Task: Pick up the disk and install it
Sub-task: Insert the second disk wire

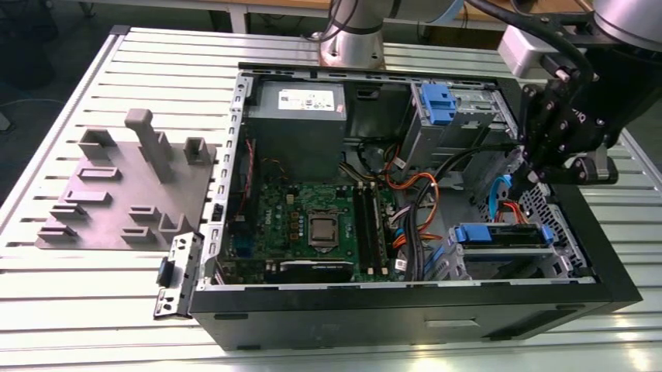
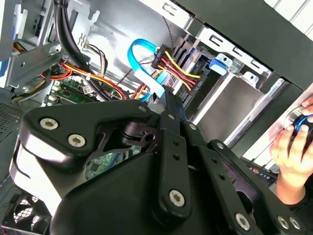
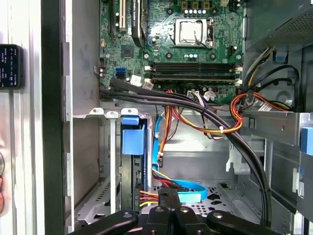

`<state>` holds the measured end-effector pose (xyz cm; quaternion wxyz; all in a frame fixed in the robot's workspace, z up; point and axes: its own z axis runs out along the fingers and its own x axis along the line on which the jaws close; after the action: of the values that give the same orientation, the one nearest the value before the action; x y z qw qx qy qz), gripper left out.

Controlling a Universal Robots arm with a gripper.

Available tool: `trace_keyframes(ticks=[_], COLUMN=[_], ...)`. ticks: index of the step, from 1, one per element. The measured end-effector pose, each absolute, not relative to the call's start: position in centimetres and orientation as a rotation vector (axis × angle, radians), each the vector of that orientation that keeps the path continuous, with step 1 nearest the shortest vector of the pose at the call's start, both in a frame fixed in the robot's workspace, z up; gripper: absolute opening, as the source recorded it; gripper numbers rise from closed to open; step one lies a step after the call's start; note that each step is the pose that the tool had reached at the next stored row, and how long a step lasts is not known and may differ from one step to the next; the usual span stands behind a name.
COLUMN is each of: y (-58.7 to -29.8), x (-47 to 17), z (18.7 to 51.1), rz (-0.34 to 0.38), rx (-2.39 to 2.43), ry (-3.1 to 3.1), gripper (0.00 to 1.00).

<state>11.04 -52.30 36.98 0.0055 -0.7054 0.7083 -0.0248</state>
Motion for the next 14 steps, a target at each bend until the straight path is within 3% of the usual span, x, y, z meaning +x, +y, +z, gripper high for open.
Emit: trace_keyframes(ticks=[9,12,14], y=[-52.29,-52.25,-52.15], x=[11.04,11.04,11.05], z=[36.98,36.97,36.94], rz=[-0.078,-0.077,-0.072], rx=[-2.211,-2.211,-2.214], ry=[2.22,2.22,2.222], gripper=[0.11,0.24,0.24])
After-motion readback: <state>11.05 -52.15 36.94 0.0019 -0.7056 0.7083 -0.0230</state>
